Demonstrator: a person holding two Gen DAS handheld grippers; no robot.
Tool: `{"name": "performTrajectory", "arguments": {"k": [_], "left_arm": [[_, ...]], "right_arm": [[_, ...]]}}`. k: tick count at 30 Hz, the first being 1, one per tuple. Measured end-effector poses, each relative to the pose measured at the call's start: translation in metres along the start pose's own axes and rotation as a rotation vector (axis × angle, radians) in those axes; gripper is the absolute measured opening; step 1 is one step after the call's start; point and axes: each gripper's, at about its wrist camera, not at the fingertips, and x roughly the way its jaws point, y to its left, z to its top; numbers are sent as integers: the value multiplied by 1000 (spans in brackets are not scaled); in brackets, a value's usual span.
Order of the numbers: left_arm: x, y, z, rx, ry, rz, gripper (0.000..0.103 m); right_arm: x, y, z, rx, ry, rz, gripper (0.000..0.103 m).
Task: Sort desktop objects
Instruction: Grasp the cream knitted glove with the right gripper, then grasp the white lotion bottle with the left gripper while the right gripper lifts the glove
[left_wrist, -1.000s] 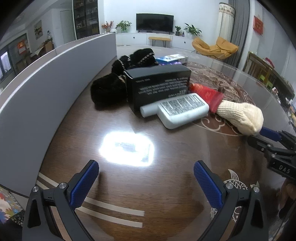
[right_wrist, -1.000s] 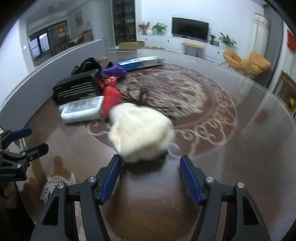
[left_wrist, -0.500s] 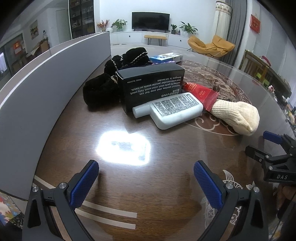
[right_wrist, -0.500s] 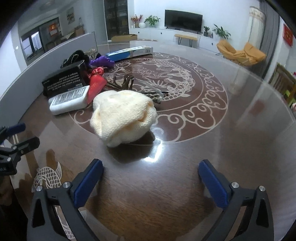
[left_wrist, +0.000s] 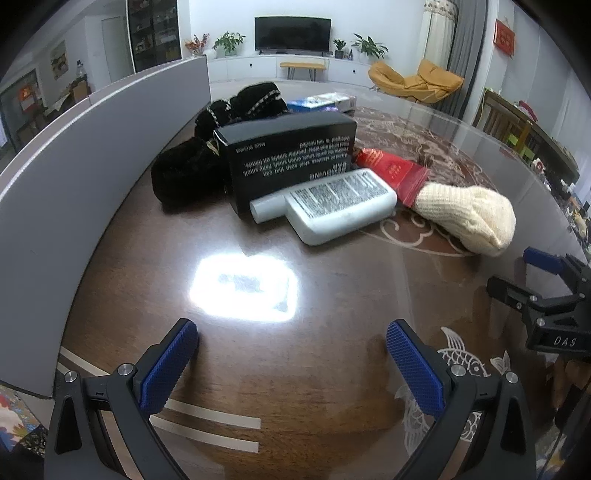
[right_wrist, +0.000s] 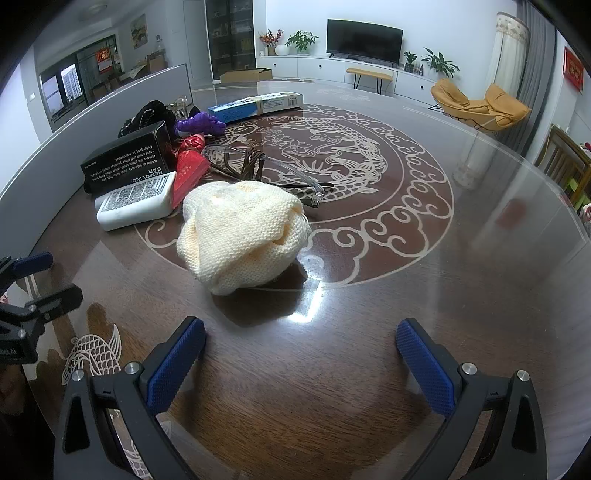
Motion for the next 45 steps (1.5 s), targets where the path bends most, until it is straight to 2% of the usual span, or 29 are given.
{"name": "performTrajectory", "arguments": {"k": [5, 11, 14, 17, 20, 23, 25, 27, 28, 31, 32, 33, 35, 36, 39, 42, 43, 45], "left_arm": [[0, -4, -3, 44, 1, 8, 103], [3, -11, 1, 135, 8, -54, 103], [11, -21, 15, 230, 51, -110, 103], [18, -33, 40, 342, 45, -86, 103], [28, -35, 61, 383, 58, -73, 103], [37, -41, 78, 421, 69, -123, 103], [46, -44, 84, 436, 106, -166, 103], [55, -46, 83, 424, 139, -214, 103], [55, -45, 83, 411, 128, -231, 103], [52, -47, 78, 410, 104, -227, 103], [51, -45, 78, 401, 95, -218, 98], [46, -42, 76, 378, 80, -208, 82], [39, -37, 74, 315, 70, -185, 58], [35, -33, 72, 275, 71, -170, 51], [20, -21, 56, 169, 76, -158, 51], [8, -13, 34, 115, 66, -110, 51], [3, -9, 26, 90, 59, -105, 51], [-8, 10, 14, 44, 48, -109, 51]], "right_arm": [[0, 0, 0, 0, 0, 0, 103], [0, 0, 0, 0, 0, 0, 103], [0, 0, 0, 0, 0, 0, 103], [0, 0, -1, 0, 0, 0, 103], [0, 0, -1, 0, 0, 0, 103], [0, 0, -1, 0, 0, 0, 103], [0, 0, -1, 0, 0, 0, 103], [0, 0, -1, 0, 0, 0, 103], [0, 0, -1, 0, 0, 0, 103], [0, 1, -1, 0, 0, 0, 103], [0, 1, -1, 0, 0, 0, 103], [0, 1, -1, 0, -1, 0, 103], [-1, 1, -1, 0, -1, 0, 103], [0, 1, -1, 0, -1, 0, 103], [0, 1, -1, 0, -1, 0, 103], [-2, -1, -1, 0, -1, 28, 103], [-6, -4, 3, -4, 6, 126, 103], [-15, -6, 14, -21, -9, 205, 103]]}}
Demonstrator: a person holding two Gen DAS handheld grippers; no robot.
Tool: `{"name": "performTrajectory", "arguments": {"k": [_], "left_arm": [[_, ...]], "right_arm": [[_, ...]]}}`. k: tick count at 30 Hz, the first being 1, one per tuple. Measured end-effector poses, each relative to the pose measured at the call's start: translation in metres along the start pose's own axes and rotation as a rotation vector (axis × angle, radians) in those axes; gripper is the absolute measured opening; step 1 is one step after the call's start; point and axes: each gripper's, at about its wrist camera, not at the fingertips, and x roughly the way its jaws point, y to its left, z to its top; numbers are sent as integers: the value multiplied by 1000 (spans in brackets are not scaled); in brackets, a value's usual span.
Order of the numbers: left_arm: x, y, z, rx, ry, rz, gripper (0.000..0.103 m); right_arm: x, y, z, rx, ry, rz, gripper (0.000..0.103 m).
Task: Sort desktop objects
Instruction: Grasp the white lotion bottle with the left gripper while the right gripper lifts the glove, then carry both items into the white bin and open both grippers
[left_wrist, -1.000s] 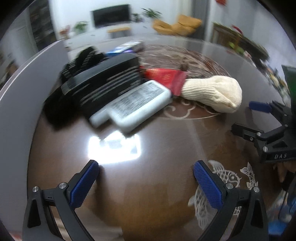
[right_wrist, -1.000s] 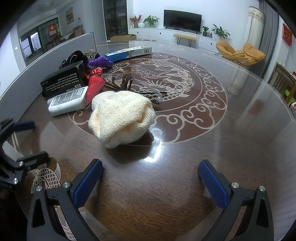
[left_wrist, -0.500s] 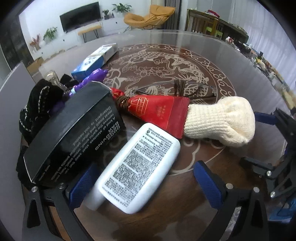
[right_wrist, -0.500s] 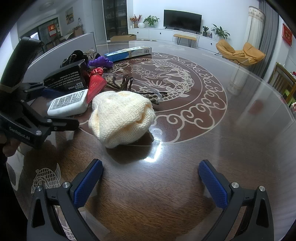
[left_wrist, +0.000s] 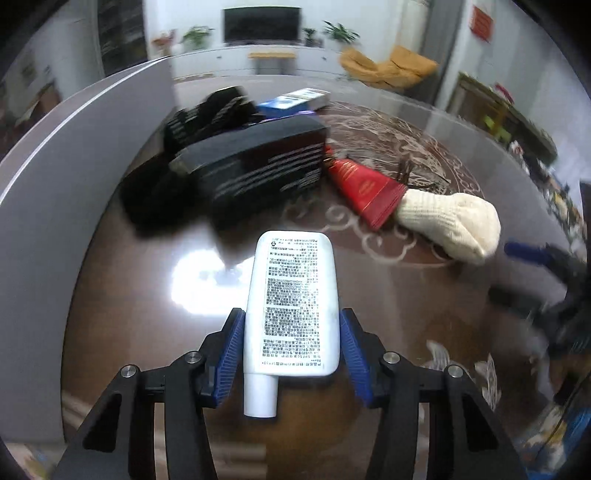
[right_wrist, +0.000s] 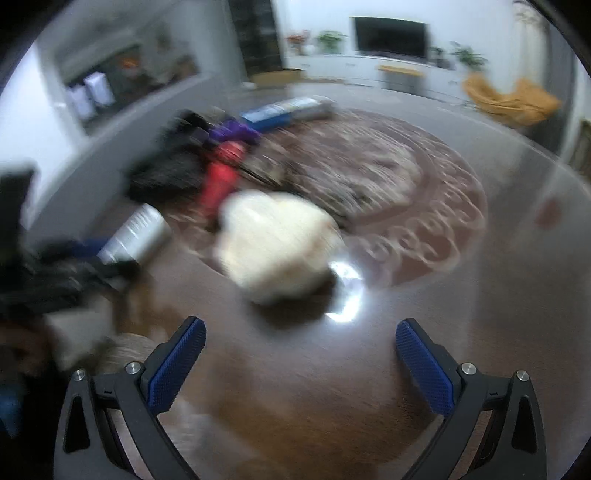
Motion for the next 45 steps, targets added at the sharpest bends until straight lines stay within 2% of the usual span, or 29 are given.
{"name": "performTrajectory", "arguments": {"k": [2, 5, 6, 7, 8, 10, 16, 20, 23, 25, 27, 30, 32, 35, 38, 39, 40, 41, 43, 45], "left_arm": [[-6, 10, -8, -41, -11, 2, 51], [-9, 21, -12, -83, -21, -8, 51], [-12, 24, -14, -93, -26, -11, 51], [-15, 27, -16, -100, -34, -13, 51], [-19, 31, -18, -113, -43, -21, 51], [-28, 35, -23, -129, -65, -33, 51], [-84, 59, -28, -208, -182, -90, 51], [-128, 84, -11, -264, -271, -110, 51], [-161, 121, 6, -297, -329, -75, 51], [-178, 151, 16, -310, -351, -1, 51], [-185, 188, 24, -342, -341, 59, 51], [-172, 240, 32, -395, -281, 134, 51], [-158, 269, 35, -420, -227, 191, 51], [-137, 295, 33, -444, -164, 221, 51], [-115, 309, 30, -465, -85, 289, 52], [-110, 311, 27, -474, -67, 310, 52], [-109, 313, 25, -478, -67, 309, 52], [-110, 312, 23, -482, -74, 304, 52], [-116, 308, 17, -487, -104, 314, 54], [-130, 293, 12, -479, -143, 324, 54]], "right_arm": [[-6, 11, 22, -94, -18, 1, 103], [12, 29, 48, -216, 54, 41, 101], [19, 34, 52, -243, 78, 54, 87], [31, 40, 54, -289, 134, 19, 55], [38, 42, 54, -300, 187, 14, 45], [29, 37, 59, -240, 186, 4, 44], [-23, 41, 64, -115, 106, 76, 44], [-46, 72, 88, -125, 42, 136, 44], [-54, 113, 121, -148, -18, 201, 44], [-51, 148, 144, -175, -49, 245, 44], [-43, 190, 165, -208, -70, 299, 44], [-15, 264, 192, -268, -73, 362, 45], [7, 299, 201, -298, -68, 362, 45], [57, 345, 209, -344, -22, 345, 45], [90, 366, 206, -346, 52, 330, 53], [101, 369, 205, -343, 78, 325, 62], [110, 372, 203, -331, 109, 321, 68], [112, 371, 202, -315, 114, 322, 69], [107, 361, 202, -272, 91, 344, 75], [89, 342, 200, -240, 24, 350, 81]]}}
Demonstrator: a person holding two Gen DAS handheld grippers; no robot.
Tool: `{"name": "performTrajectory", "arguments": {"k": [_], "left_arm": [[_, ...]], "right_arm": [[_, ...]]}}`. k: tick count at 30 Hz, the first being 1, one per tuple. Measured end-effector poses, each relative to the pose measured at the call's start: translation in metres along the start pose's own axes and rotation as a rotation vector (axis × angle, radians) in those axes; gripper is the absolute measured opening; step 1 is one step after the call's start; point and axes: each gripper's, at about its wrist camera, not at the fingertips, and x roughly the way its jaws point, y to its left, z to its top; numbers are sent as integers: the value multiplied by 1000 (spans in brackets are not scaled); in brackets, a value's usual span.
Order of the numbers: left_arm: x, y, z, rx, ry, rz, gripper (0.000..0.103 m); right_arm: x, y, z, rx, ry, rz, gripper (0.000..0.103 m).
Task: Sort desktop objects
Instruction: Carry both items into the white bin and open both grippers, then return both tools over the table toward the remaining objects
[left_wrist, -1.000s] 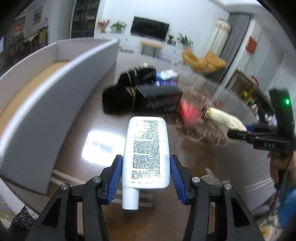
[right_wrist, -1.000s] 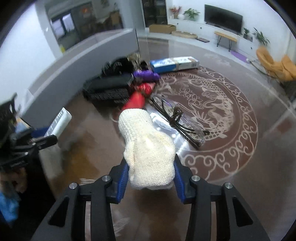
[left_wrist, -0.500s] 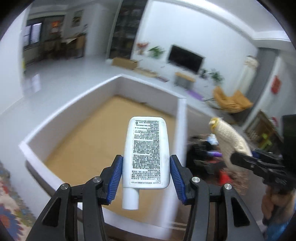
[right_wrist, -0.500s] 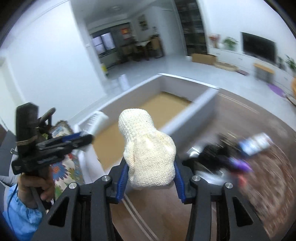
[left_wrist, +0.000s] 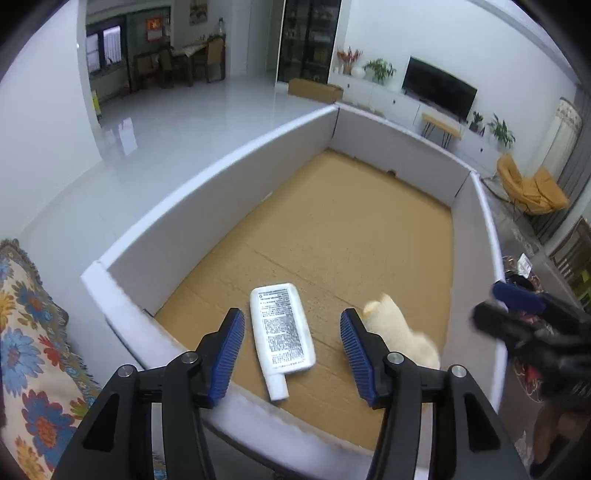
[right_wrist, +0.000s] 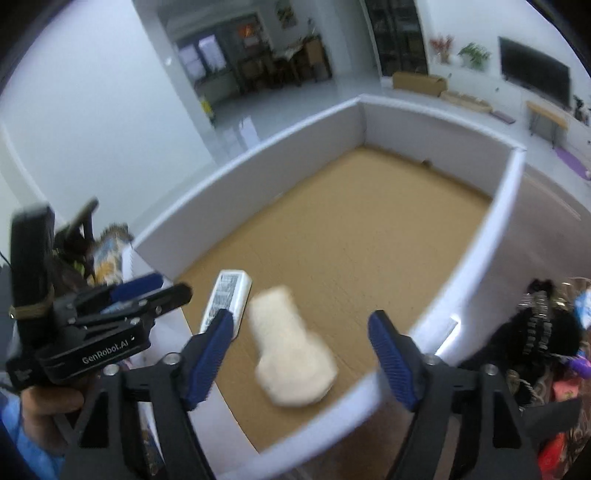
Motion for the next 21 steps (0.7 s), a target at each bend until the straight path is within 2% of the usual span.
{"name": "performTrajectory", "arguments": {"k": [2, 5, 7, 8, 9, 10, 11, 12, 14, 16, 21], "left_arm": [[-17, -11, -8, 5, -33, -36, 54], [-54, -61, -36, 71, -72, -190, 57], [-69, -100, -60, 137, -78, -292, 75], [-75, -123, -76, 174, -80, -342, 88], [-77, -141, -89, 203, -72, -380, 95], [-77, -156, -100, 225, -55, -418, 96], [-70, -181, -121, 253, -3, -476, 96], [-62, -196, -130, 266, 31, -501, 96], [-40, -227, -157, 309, 98, -504, 96], [-12, -247, -179, 360, 149, -458, 96], [20, -264, -186, 405, 167, -371, 96]], "right_arm": [[-32, -13, -10, 0, -78, -15, 87], [-86, -38, -41, -20, -198, -103, 99], [-116, -61, -70, -35, -243, -194, 103], [-127, -73, -88, -44, -250, -251, 103], [-138, -91, -112, -47, -237, -323, 103], [-143, -102, -125, -42, -219, -357, 103], [-148, -119, -145, -29, -178, -397, 103], [-150, -132, -160, -17, -136, -418, 103], [-152, -156, -195, 19, -56, -479, 103], [-155, -175, -227, 73, -11, -507, 103], [-153, -201, -267, 185, 28, -508, 103]]}}
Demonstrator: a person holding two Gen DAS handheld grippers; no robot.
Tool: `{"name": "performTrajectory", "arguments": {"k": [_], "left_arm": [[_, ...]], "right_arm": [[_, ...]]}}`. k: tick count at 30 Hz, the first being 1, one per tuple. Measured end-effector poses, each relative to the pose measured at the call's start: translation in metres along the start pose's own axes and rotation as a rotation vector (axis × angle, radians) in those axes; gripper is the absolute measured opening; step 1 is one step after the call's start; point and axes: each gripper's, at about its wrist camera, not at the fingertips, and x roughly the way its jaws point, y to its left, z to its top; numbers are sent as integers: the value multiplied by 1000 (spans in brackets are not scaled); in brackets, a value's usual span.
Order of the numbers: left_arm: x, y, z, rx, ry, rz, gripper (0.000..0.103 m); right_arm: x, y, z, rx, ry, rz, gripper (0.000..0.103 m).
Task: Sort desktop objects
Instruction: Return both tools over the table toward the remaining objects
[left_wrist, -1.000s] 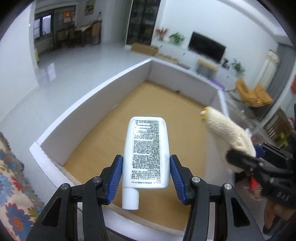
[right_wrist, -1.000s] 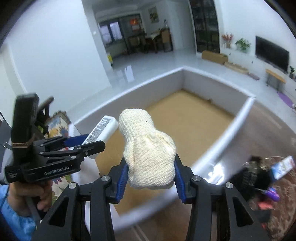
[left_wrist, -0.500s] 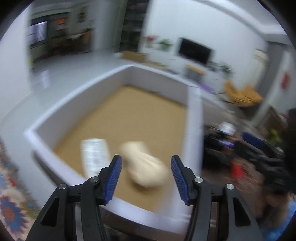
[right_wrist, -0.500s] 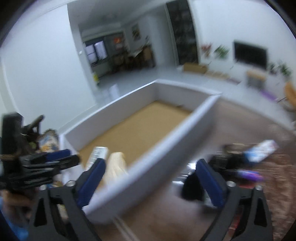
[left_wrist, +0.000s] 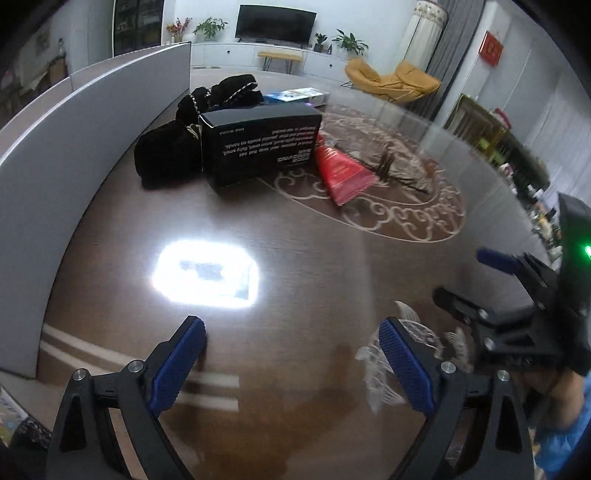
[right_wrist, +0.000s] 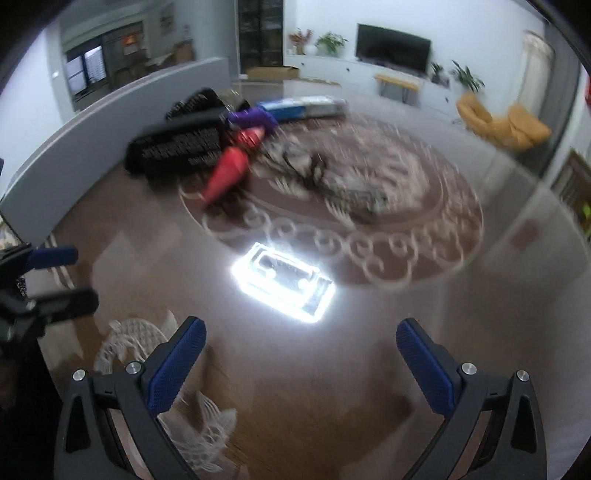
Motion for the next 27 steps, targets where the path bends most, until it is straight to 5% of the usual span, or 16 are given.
{"name": "performTrajectory", "arguments": {"k": [13, 27], "left_arm": [[12, -7, 2, 87, -50, 159, 99], [12, -6, 1, 76, -57, 152, 103]], "right_arm": [[3, 0, 0, 33, -26, -6, 103], [3, 0, 0, 33, -26, -6, 103]]}}
